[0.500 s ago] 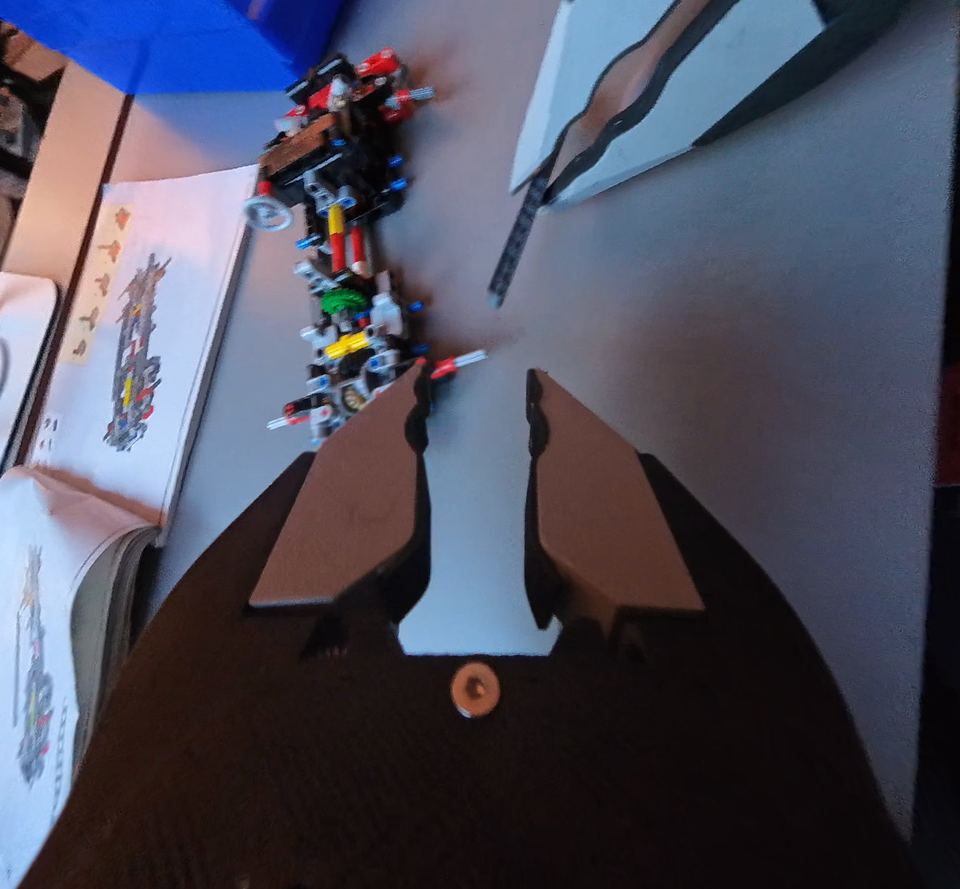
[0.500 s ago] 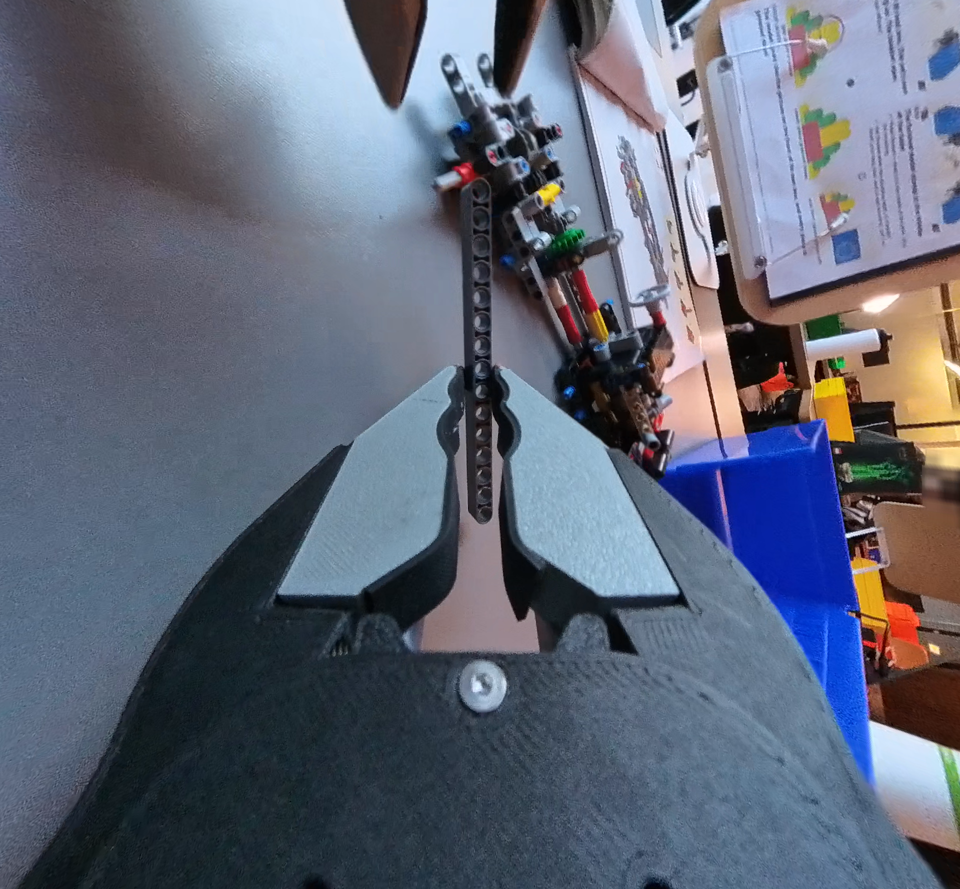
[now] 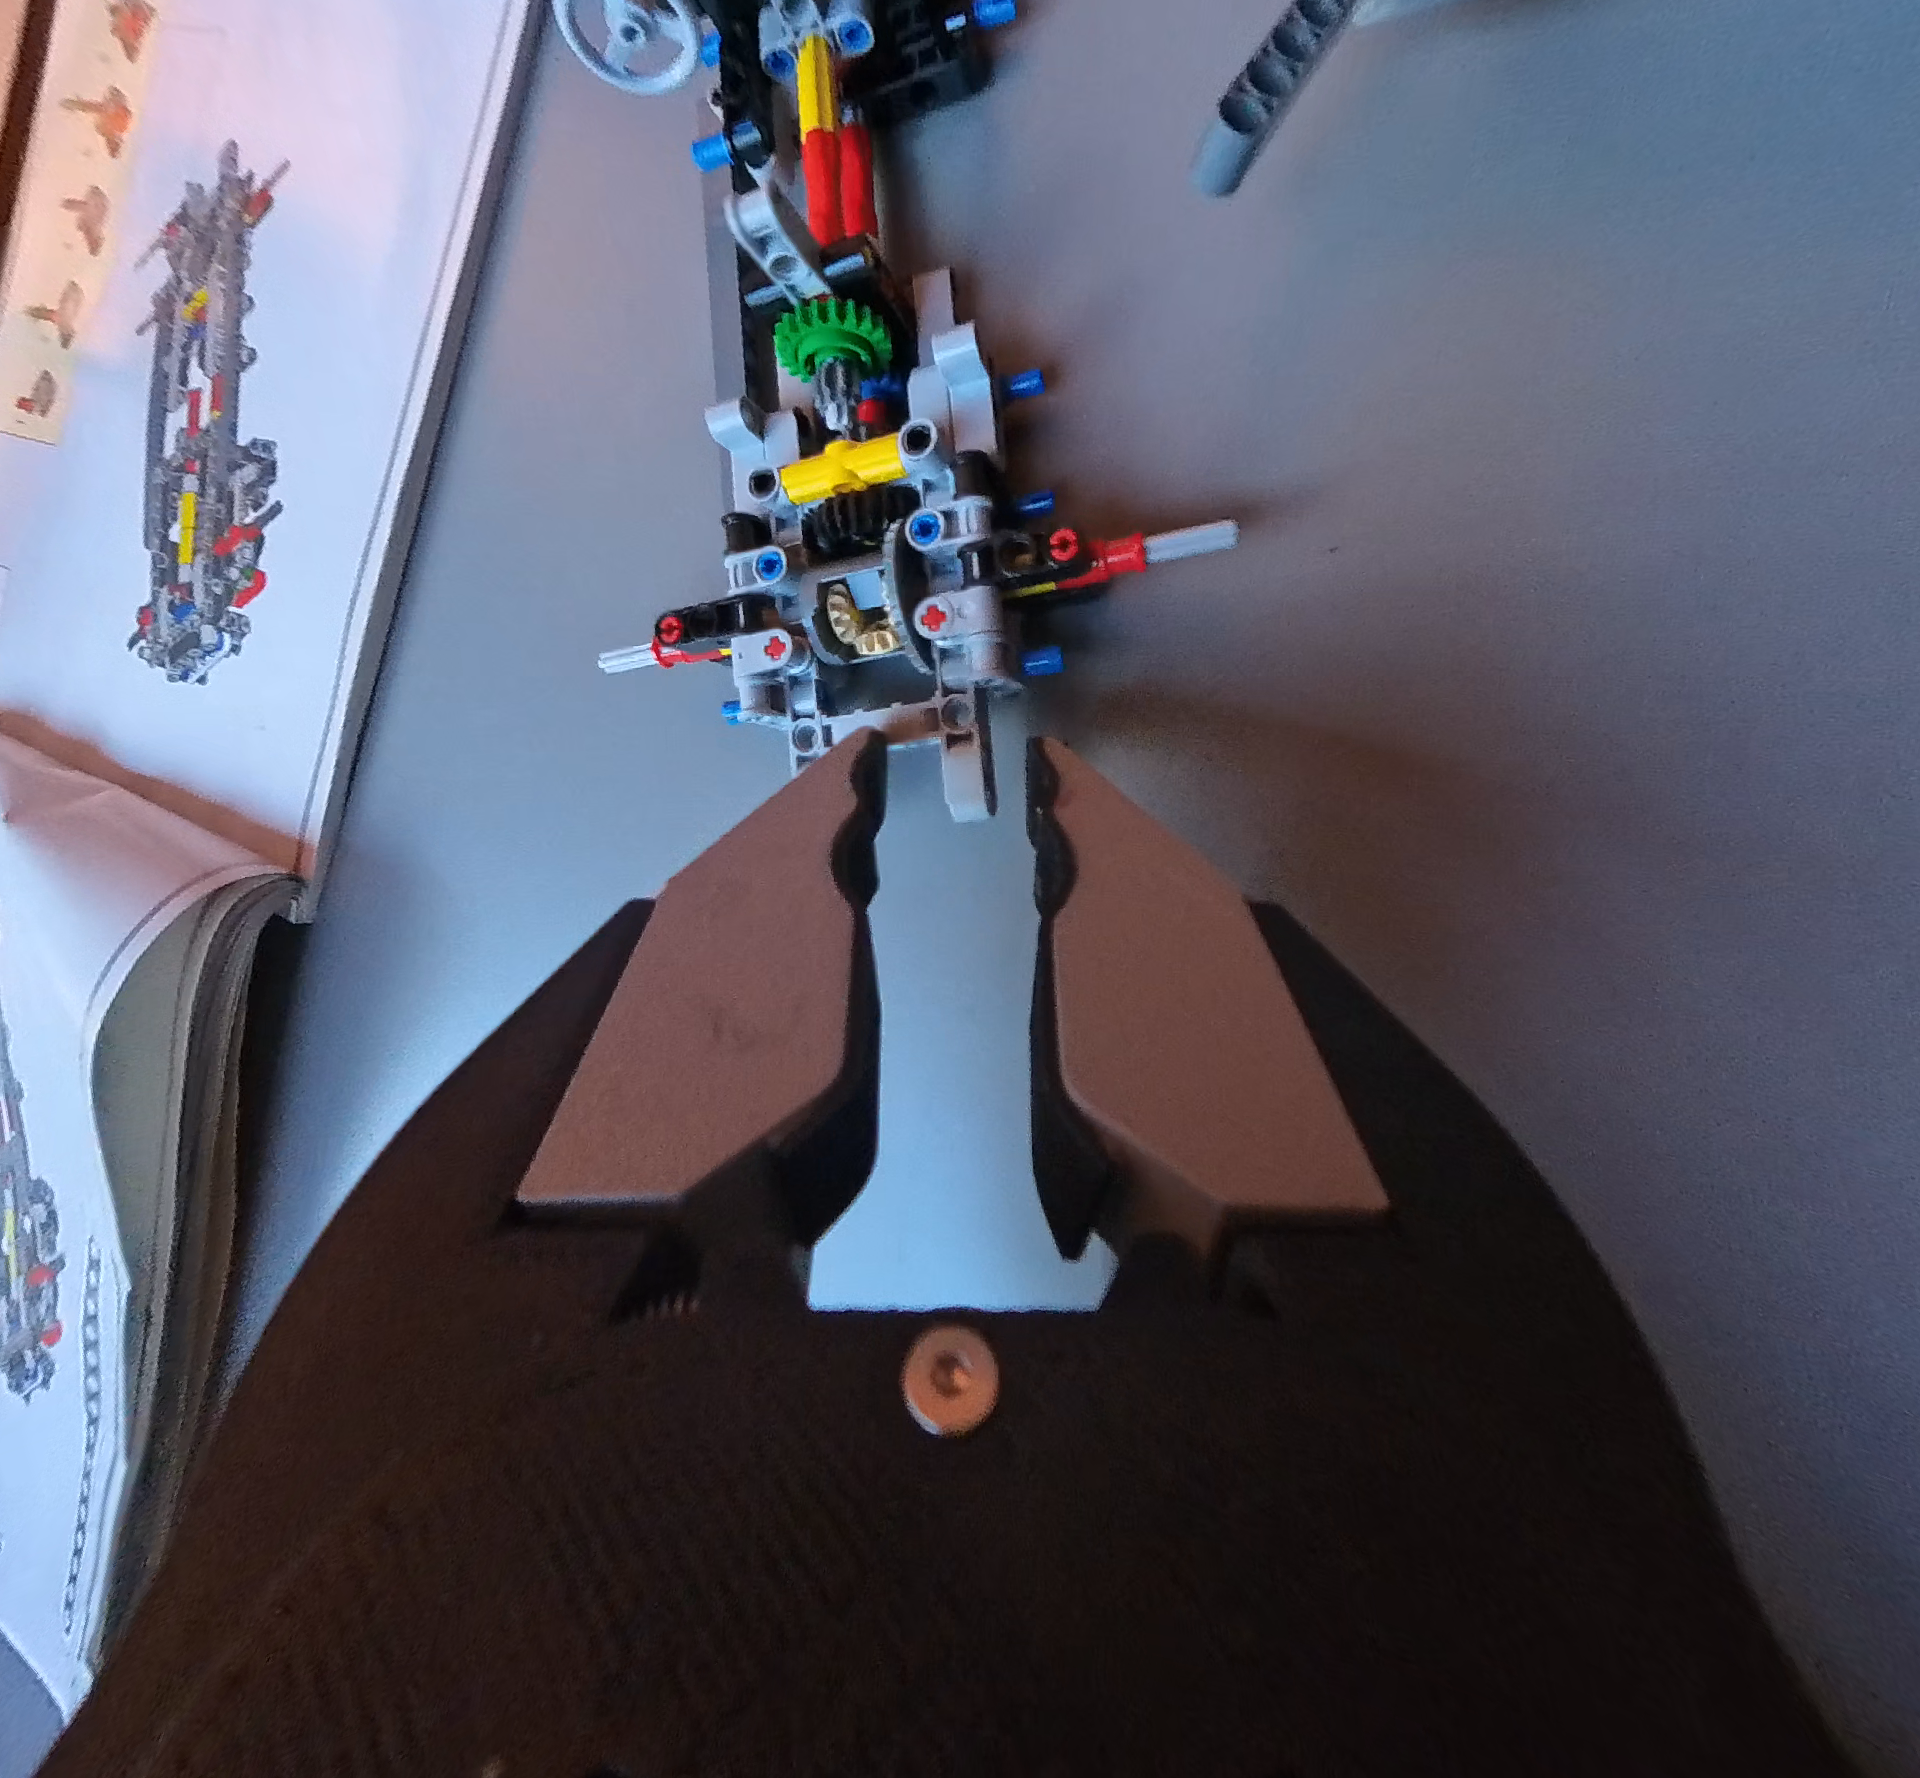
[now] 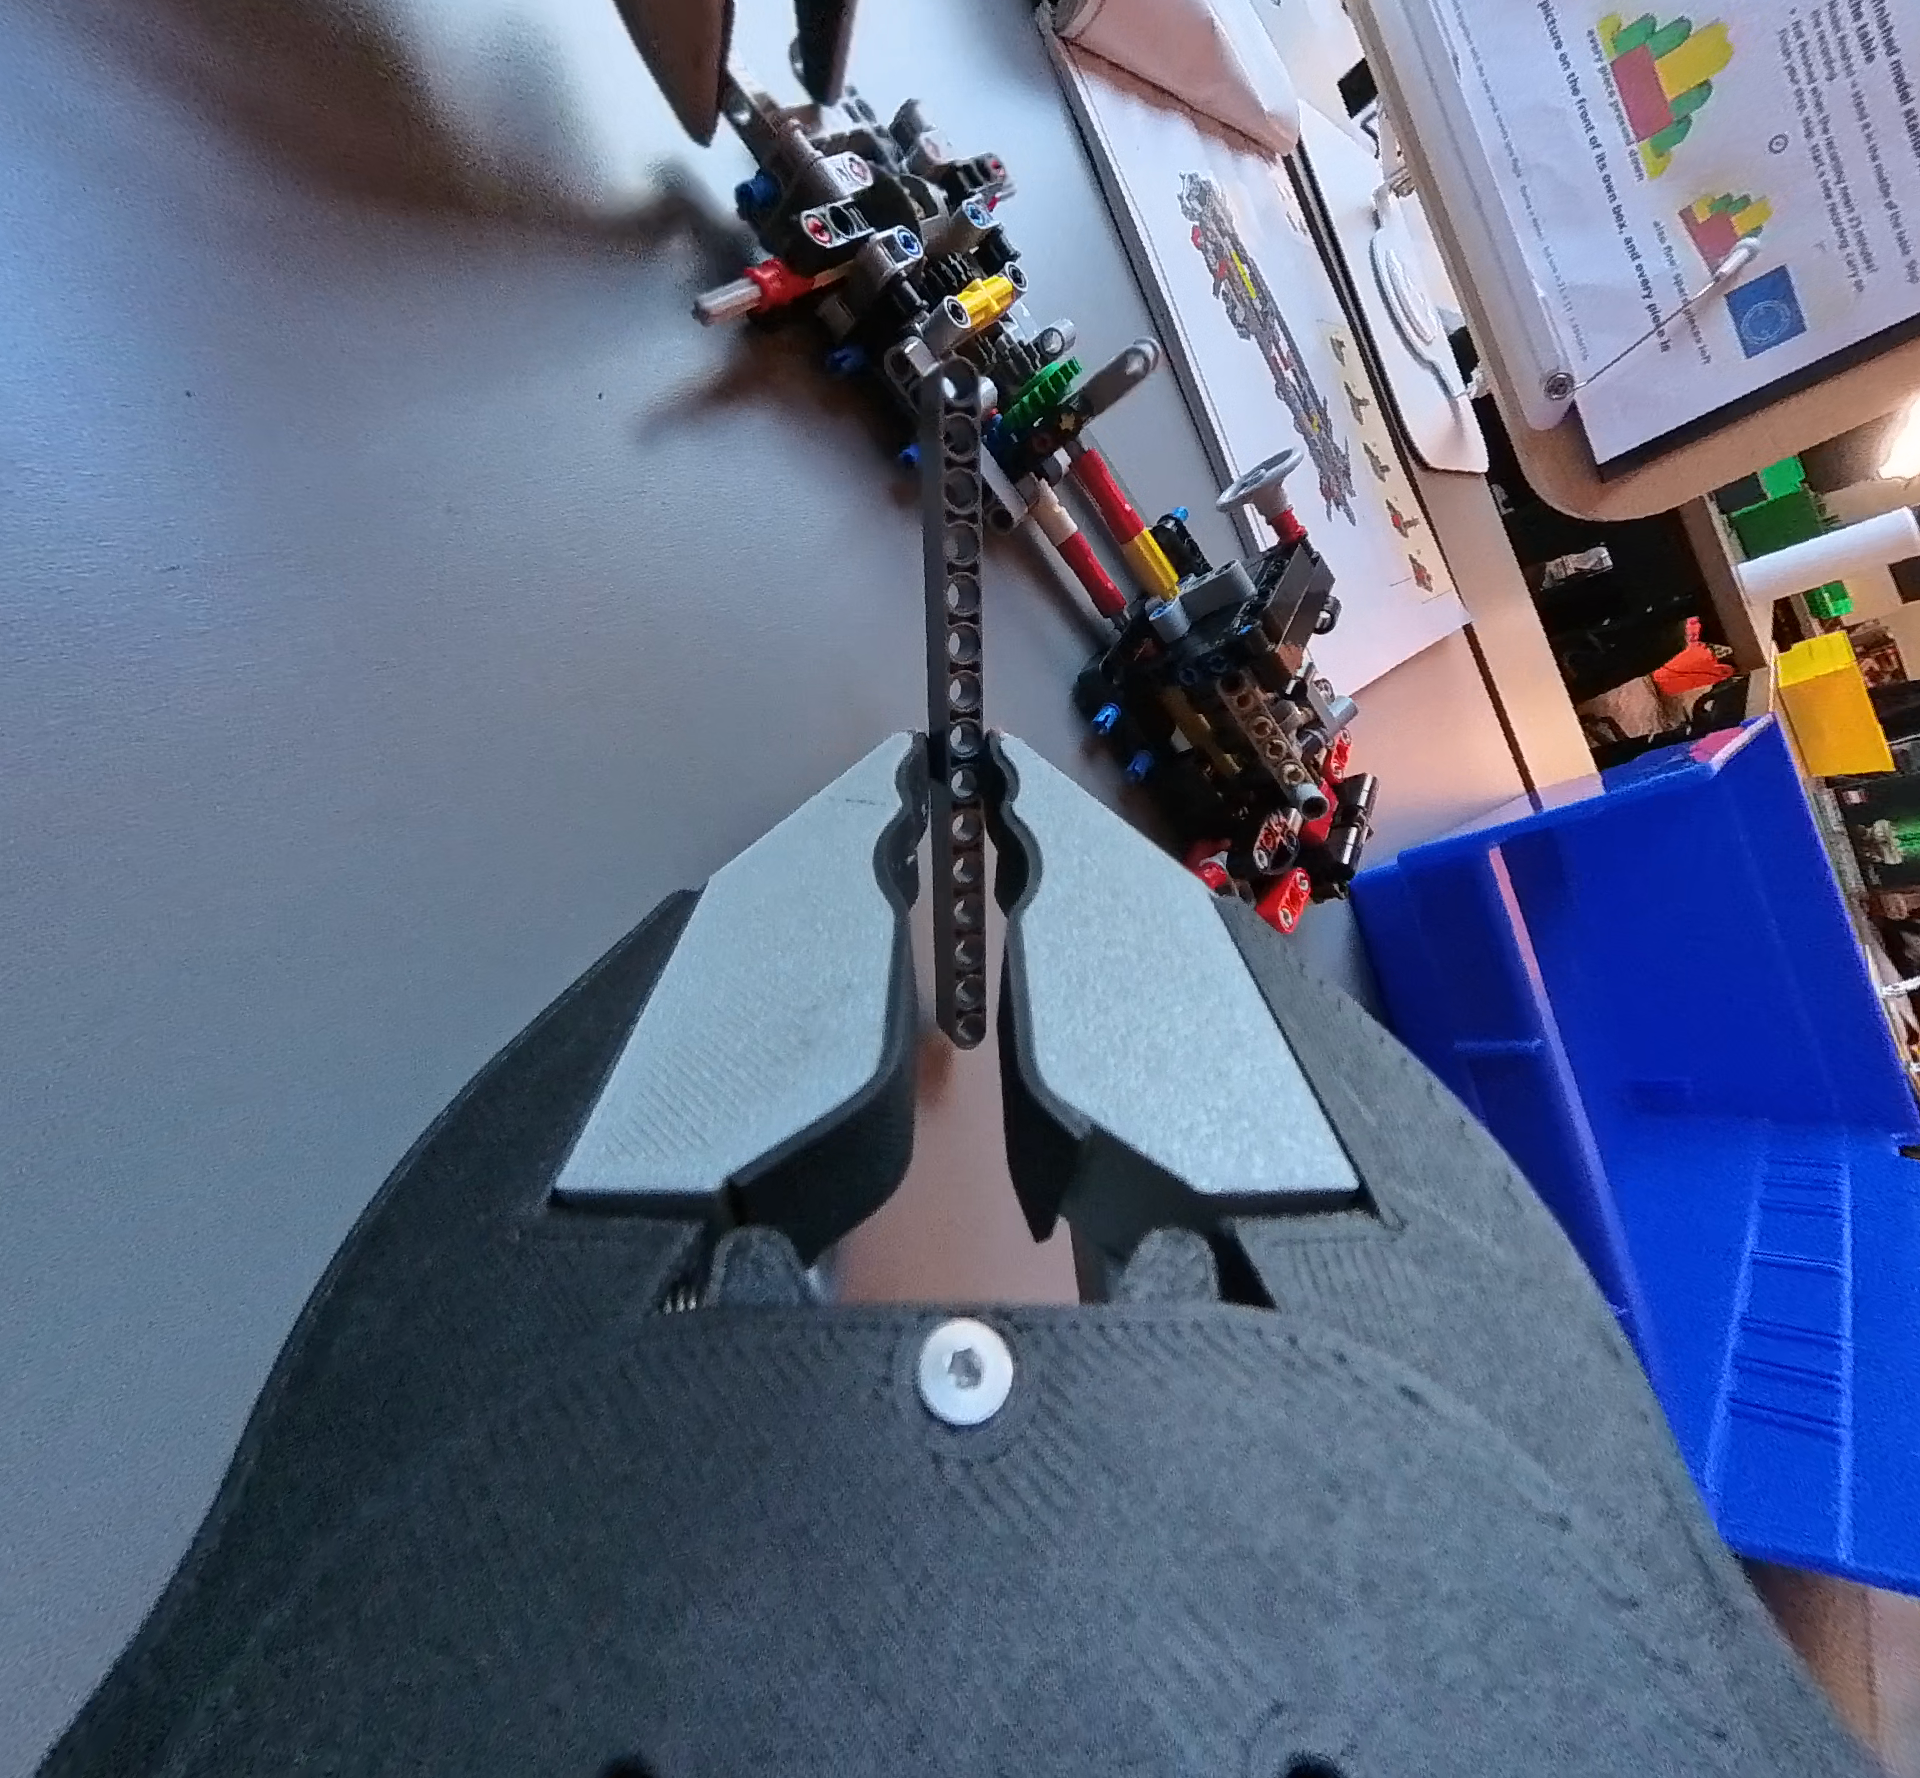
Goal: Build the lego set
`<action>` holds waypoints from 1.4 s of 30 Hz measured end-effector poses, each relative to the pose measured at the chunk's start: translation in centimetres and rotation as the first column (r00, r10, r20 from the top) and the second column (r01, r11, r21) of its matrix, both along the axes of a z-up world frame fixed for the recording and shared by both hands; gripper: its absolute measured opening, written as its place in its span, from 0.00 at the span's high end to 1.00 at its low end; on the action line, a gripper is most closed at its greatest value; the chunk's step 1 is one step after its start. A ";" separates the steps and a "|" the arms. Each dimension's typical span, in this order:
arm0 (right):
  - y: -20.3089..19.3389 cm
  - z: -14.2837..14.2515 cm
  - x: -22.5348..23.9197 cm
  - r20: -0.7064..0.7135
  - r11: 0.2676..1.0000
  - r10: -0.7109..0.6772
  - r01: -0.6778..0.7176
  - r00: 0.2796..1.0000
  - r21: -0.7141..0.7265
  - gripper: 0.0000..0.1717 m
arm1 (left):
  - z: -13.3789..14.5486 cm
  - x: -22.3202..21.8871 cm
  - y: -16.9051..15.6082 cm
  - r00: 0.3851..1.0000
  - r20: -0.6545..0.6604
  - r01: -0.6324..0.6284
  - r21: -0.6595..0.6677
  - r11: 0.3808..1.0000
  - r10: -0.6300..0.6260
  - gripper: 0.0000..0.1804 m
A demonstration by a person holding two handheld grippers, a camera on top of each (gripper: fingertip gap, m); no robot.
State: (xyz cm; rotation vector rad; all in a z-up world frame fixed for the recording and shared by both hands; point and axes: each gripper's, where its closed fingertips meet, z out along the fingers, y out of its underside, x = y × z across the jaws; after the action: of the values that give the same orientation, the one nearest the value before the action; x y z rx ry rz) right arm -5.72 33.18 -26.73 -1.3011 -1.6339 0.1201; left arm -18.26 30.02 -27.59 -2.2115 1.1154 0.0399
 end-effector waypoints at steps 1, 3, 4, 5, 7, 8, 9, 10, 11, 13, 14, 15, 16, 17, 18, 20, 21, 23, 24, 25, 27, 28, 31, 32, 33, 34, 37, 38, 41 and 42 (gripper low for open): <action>0.1 -0.1 0.0 0.001 1.000 -0.003 0.003 1.000 -0.007 0.96 | 0.0 0.0 0.1 1.000 -0.002 0.001 0.008 1.000 -0.001 0.86; 0.3 -0.1 0.1 -0.001 1.000 -0.010 0.010 1.000 -0.024 0.96 | 0.1 0.1 0.2 1.000 0.015 -0.002 0.009 1.000 0.002 0.88; 0.3 -0.1 0.1 -0.007 0.999 -0.009 0.009 1.000 -0.034 0.96 | 0.2 0.2 0.3 1.000 0.027 -0.005 0.010 1.000 0.005 0.89; 0.2 -0.1 0.1 -0.014 0.999 -0.005 0.005 1.000 -0.047 0.96 | 0.2 0.3 0.3 0.999 0.037 -0.009 0.013 1.000 0.009 0.91; 0.3 0.0 0.1 -0.023 0.998 -0.007 0.006 1.000 -0.067 0.96 | 0.3 0.5 0.3 0.999 0.046 -0.012 0.023 1.000 0.011 0.94; 0.3 -0.1 0.1 -0.026 0.997 -0.006 0.004 1.000 -0.077 0.96 | 0.4 0.5 0.4 0.999 0.048 -0.012 0.026 1.000 0.011 0.96; 0.3 -0.1 0.1 -0.030 0.996 -0.003 0.000 1.000 -0.085 0.96 | 0.4 0.6 0.3 0.999 0.049 -0.014 0.023 1.000 0.012 0.97; 0.3 0.0 0.1 -0.034 0.996 -0.003 0.000 0.999 -0.088 0.96 | 0.4 0.6 0.3 0.999 0.045 -0.016 0.021 1.000 0.015 0.97; 0.3 0.0 0.1 -0.036 0.996 -0.005 0.002 0.999 -0.089 0.96 | 0.4 0.6 0.3 0.999 0.040 -0.017 0.022 1.000 0.016 0.97; 0.4 0.0 0.2 -0.034 0.996 -0.010 0.007 0.999 -0.090 0.96 | 0.5 0.6 0.2 0.999 0.031 -0.017 0.022 1.000 0.016 0.96; 0.5 0.0 0.2 -0.034 0.996 -0.013 0.010 0.999 -0.087 0.96 | 0.6 0.7 0.2 0.999 0.035 -0.016 0.023 1.000 0.015 0.94; 0.5 0.0 0.2 -0.034 0.996 -0.015 0.012 0.999 -0.085 0.96 | 0.8 0.9 0.0 0.999 0.044 -0.013 0.016 1.000 0.012 0.91; 0.6 0.0 0.2 -0.035 0.996 -0.018 0.015 0.999 -0.083 0.96 | 1.0 1.1 -0.2 0.998 0.056 -0.014 0.012 1.000 0.013 0.89; 0.6 0.1 0.2 -0.036 0.997 -0.022 0.019 0.999 -0.080 0.96 | 1.3 1.2 -0.2 0.998 0.068 -0.018 0.015 1.000 0.016 0.86; 0.7 0.1 0.2 -0.038 0.997 -0.025 0.022 0.999 -0.078 0.96 | 1.5 1.3 -0.3 0.997 0.075 -0.020 0.020 1.000 0.019 0.83; 0.8 0.2 0.3 -0.041 0.997 -0.030 0.027 0.999 -0.078 0.96 | 1.7 1.0 -0.1 0.998 0.054 -0.026 0.043 0.999 0.024 0.79; 0.9 0.2 0.3 -0.042 0.996 -0.032 0.029 0.999 -0.080 0.96 | 1.5 0.8 0.1 0.999 0.030 -0.026 0.054 0.998 0.025 0.77; 0.9 0.3 0.4 -0.046 0.996 -0.036 0.032 0.998 -0.082 0.96 | 0.9 0.2 0.3 0.998 -0.048 -0.028 0.061 0.998 0.031 0.72; 0.9 0.5 0.4 -0.055 0.996 -0.035 0.031 0.998 -0.080 0.96 | 0.6 -0.1 0.5 0.995 -0.090 -0.029 0.064 0.998 0.035 0.71; 1.0 0.9 0.6 -0.071 0.997 -0.033 0.028 0.997 -0.072 0.96 | 0.4 -0.3 0.6 0.992 -0.126 -0.022 0.066 0.998 0.030 0.69; 1.1 2.0 1.3 -0.119 0.998 -0.023 0.016 0.993 -0.053 0.96 | 0.4 -0.6 0.9 0.984 -0.174 -0.007 0.080 0.997 0.021 0.66; 1.5 2.6 2.1 -0.145 0.999 -0.031 0.025 0.989 -0.045 0.96 | 0.5 -0.6 1.0 0.983 -0.182 -0.001 0.086 0.996 0.016 0.64; 3.6 3.0 5.6 -0.172 0.992 -0.109 0.095 0.979 -0.085 0.96 | 1.2 -0.1 1.2 0.994 -0.108 0.024 0.079 0.997 -0.016 0.59; 4.1 2.5 6.8 -0.154 0.985 -0.130 0.111 0.979 -0.129 0.96 | 1.3 0.1 1.3 0.998 -0.062 0.031 0.062 0.998 -0.028 0.56; 4.2 1.7 7.7 -0.125 0.978 -0.135 0.112 0.983 -0.178 0.96 | 1.3 0.2 1.5 0.999 -0.023 0.032 0.040 0.999 -0.031 0.54; 4.1 1.0 8.5 -0.092 0.970 -0.130 0.108 0.987 -0.218 0.96 | 1.2 0.2 1.8 1.000 0.001 0.029 0.010 1.000 -0.029 0.51; 4.3 -0.2 10.0 -0.026 0.967 -0.126 0.117 0.992 -0.227 0.96 | 0.7 -0.3 3.1 0.999 -0.026 0.039 -0.025 0.999 -0.040 0.48; 4.4 -0.3 10.2 -0.022 0.966 -0.127 0.118 0.992 -0.230 0.96 | 0.6 -0.1 3.4 0.997 -0.035 0.064 -0.026 0.998 -0.065 0.47; 4.7 -0.7 10.2 -0.036 0.949 -0.128 0.112 0.991 -0.295 0.95 | -0.1 0.3 3.7 0.991 -0.061 0.118 -0.078 0.990 -0.123 0.45; 5.3 -0.7 10.3 -0.045 0.948 -0.153 0.134 0.987 -0.288 0.92 | -0.3 0.5 3.7 0.988 -0.063 0.136 -0.094 0.986 -0.142 0.47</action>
State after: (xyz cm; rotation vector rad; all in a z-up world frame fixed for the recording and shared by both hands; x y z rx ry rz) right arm 4.62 38.46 -27.41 -1.6129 -1.4979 0.3162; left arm -17.76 33.70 -27.85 -2.2194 1.3313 0.0074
